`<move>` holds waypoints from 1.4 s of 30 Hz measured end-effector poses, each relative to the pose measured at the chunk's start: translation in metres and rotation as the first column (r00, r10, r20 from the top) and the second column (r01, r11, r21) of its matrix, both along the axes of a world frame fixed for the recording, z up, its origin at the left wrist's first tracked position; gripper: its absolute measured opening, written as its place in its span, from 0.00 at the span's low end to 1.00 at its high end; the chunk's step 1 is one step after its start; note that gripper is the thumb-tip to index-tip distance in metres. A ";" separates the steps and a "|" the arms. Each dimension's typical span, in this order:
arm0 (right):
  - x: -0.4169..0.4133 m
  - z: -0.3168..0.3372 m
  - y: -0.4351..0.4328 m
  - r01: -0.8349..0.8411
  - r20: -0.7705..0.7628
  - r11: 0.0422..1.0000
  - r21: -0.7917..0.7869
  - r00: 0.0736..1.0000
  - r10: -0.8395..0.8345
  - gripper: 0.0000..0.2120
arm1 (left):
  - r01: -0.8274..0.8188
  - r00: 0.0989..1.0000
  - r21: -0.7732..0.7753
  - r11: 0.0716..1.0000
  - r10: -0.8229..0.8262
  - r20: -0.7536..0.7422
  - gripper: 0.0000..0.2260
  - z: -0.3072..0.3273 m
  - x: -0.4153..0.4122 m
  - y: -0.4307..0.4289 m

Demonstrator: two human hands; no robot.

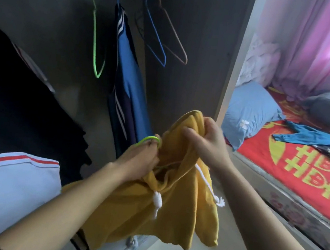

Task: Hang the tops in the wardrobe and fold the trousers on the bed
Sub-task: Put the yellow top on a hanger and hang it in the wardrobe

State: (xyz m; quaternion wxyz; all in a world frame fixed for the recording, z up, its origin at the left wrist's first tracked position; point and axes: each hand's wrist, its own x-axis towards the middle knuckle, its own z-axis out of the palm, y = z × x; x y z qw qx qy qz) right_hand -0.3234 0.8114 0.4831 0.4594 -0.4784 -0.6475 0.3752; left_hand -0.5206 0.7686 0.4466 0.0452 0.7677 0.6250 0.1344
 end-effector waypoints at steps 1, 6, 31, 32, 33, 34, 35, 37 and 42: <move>-0.006 -0.002 -0.005 -0.055 -0.015 0.996 -0.066 0.998 0.054 0.14 | -0.036 0.999 0.042 0.998 0.036 0.008 0.16 -0.001 0.003 0.002; -0.006 -0.044 -0.022 -0.173 0.152 0.900 -0.400 0.956 0.251 0.15 | -0.264 0.932 0.122 0.957 0.220 0.288 0.07 -0.010 0.001 0.009; 0.014 -0.065 -0.014 -0.294 0.709 0.923 0.249 0.704 0.033 0.36 | -0.019 -0.239 -0.275 0.961 0.263 0.935 0.13 0.060 0.014 0.009; 0.010 -0.060 -0.007 -0.325 0.726 0.926 0.193 0.682 0.088 0.31 | 0.030 -0.215 -0.253 0.967 0.253 0.943 0.14 0.063 0.020 0.007; 0.006 -0.056 0.000 -0.317 0.714 0.930 0.184 0.694 0.095 0.22 | 0.069 -0.184 -0.235 0.969 0.244 0.952 0.15 0.068 0.026 0.006; 0.004 -0.052 0.007 -0.289 0.682 0.937 0.196 0.727 0.081 0.14 | 0.096 -0.150 -0.214 0.972 0.227 0.962 0.14 0.072 0.028 0.004; 0.002 -0.048 0.012 -0.262 0.651 0.940 0.218 0.757 0.060 0.11 | 0.113 -0.121 -0.182 0.977 0.195 0.973 0.14 0.075 0.028 0.004; 0.002 -0.046 0.017 -0.227 0.614 0.936 0.269 0.789 0.015 0.10 | 0.126 -0.025 -0.119 0.985 0.124 0.992 0.12 0.079 0.021 0.004; -0.001 -0.053 0.012 -0.078 0.528 0.936 0.343 0.840 -0.124 0.10 | 0.010 0.781 -0.124 0.992 0.070 0.621 0.14 0.057 -0.022 0.005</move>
